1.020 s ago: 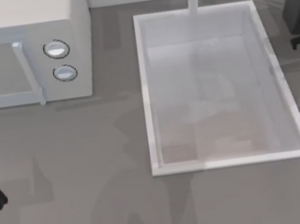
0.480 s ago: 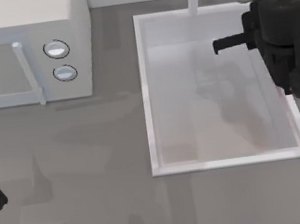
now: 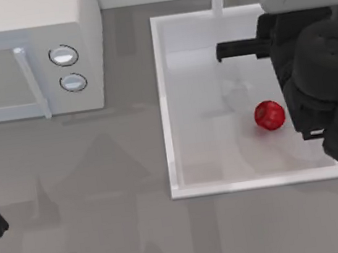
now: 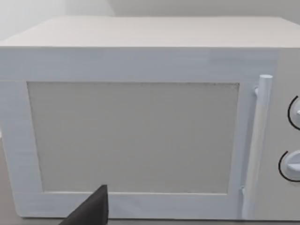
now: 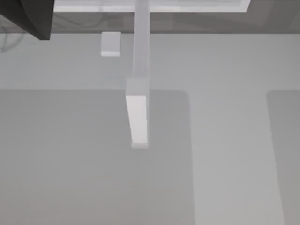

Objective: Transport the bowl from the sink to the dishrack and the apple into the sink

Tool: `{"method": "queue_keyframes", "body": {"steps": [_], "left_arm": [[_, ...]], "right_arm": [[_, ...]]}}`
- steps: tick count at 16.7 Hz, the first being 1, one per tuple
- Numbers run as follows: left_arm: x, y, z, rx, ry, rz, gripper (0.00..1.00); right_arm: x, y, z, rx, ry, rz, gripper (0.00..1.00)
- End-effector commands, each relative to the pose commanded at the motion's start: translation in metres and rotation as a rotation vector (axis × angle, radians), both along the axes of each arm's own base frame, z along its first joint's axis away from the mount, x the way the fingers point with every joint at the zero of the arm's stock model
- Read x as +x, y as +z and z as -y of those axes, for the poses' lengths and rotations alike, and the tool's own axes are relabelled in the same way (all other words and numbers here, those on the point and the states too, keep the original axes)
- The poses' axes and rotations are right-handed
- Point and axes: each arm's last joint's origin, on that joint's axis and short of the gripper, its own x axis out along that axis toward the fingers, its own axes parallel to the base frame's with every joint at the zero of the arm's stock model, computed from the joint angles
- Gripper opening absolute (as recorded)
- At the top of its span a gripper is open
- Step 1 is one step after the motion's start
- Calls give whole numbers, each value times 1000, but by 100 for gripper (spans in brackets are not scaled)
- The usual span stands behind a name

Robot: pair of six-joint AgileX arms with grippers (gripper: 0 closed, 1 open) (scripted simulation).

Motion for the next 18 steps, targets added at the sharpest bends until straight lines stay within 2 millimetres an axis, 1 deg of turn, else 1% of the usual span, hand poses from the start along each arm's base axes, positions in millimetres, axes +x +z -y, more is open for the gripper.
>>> {"method": "queue_keyframes", "body": {"steps": [6,8,10,13,16,18], "left_arm": [[0,0,0,0,0,0,100],[0,0,0,0,0,0,100],[0,0,0,0,0,0,100],[0,0,0,0,0,0,100],[0,0,0,0,0,0,100],[0,0,0,0,0,0,100]], "right_arm": [[2,-1,0,-1,-1,-2,0],[4,-9,-2,-3,-2,-5,0],[8,-28,-5,-7,-4,-10,0],[12,-67,-9,-5,-7,-8,0],[9,-107,-8,3,-5,4,0],[5,-128,-5,6,-2,9,0]]}}
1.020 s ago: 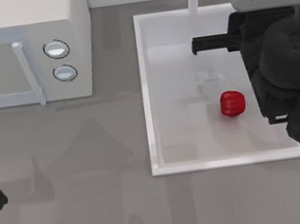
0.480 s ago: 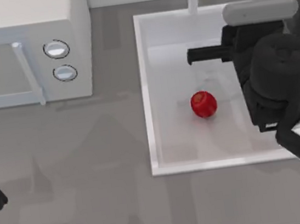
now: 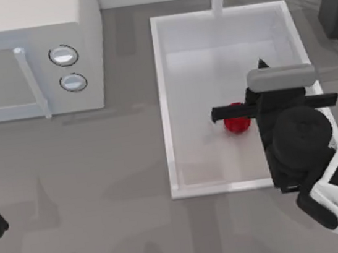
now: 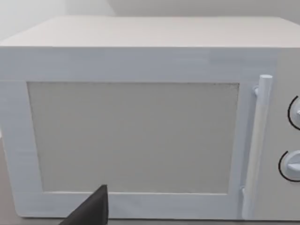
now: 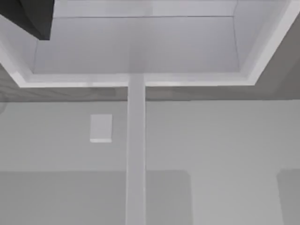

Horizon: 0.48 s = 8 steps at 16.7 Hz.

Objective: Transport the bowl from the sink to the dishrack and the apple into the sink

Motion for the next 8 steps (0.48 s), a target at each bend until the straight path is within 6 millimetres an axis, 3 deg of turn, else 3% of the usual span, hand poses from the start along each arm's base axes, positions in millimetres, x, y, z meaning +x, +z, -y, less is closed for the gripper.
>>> {"method": "queue_keyframes", "body": {"steps": [3,8], "left_arm": [[0,0,0,0,0,0,100],[0,0,0,0,0,0,100]], "right_arm": [[-5,-20,4,-5,2,-7,0],[-6,-22,5,-6,2,-8,0]]}}
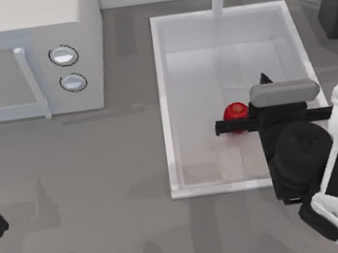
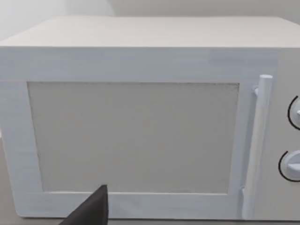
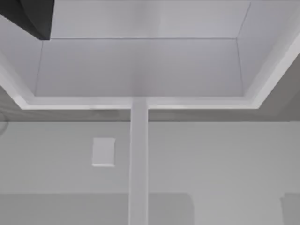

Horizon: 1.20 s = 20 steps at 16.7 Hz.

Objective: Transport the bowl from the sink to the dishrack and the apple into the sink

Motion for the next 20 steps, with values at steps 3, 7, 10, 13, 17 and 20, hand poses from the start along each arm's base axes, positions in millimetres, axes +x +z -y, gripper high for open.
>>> {"method": "queue_keyframes", "body": {"steps": [3,7,10,13,17,20], "left_arm": [[0,0,0,0,0,0,100],[0,0,0,0,0,0,100],[0,0,0,0,0,0,100],[0,0,0,0,0,0,100],[0,0,0,0,0,0,100],[0,0,0,0,0,0,100]], "right_arm": [[0,0,0,0,0,0,23],[0,0,0,0,0,0,53],[0,0,0,0,0,0,75],[0,0,0,0,0,0,98],[0,0,0,0,0,0,100],[0,0,0,0,0,0,100]]}}
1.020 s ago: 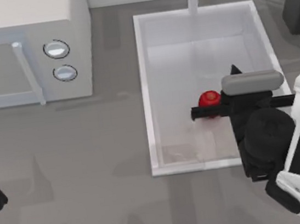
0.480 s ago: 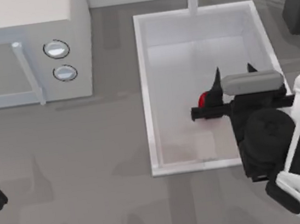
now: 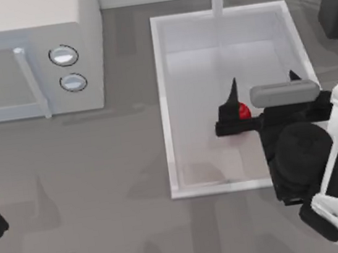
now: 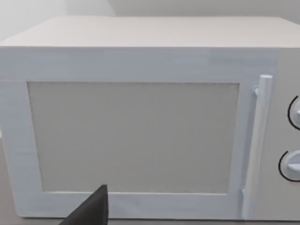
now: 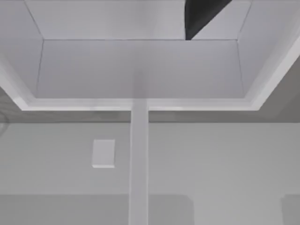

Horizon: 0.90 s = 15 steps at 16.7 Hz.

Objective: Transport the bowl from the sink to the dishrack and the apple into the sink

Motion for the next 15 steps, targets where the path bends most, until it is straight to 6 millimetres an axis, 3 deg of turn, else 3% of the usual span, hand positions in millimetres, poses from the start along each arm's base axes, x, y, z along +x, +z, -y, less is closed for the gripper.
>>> {"method": "queue_keyframes", "body": {"steps": [4,6,11,15], "left_arm": [[0,0,0,0,0,0,100],[0,0,0,0,0,0,100],[0,0,0,0,0,0,100],[0,0,0,0,0,0,100]], "right_arm": [[1,2,2,-1,-3,-2,100],[4,9,14,-11,-17,-20,100],[4,47,74,-53,-82,-117,100],[-30,84,132,-66,-123,-198,100]]}}
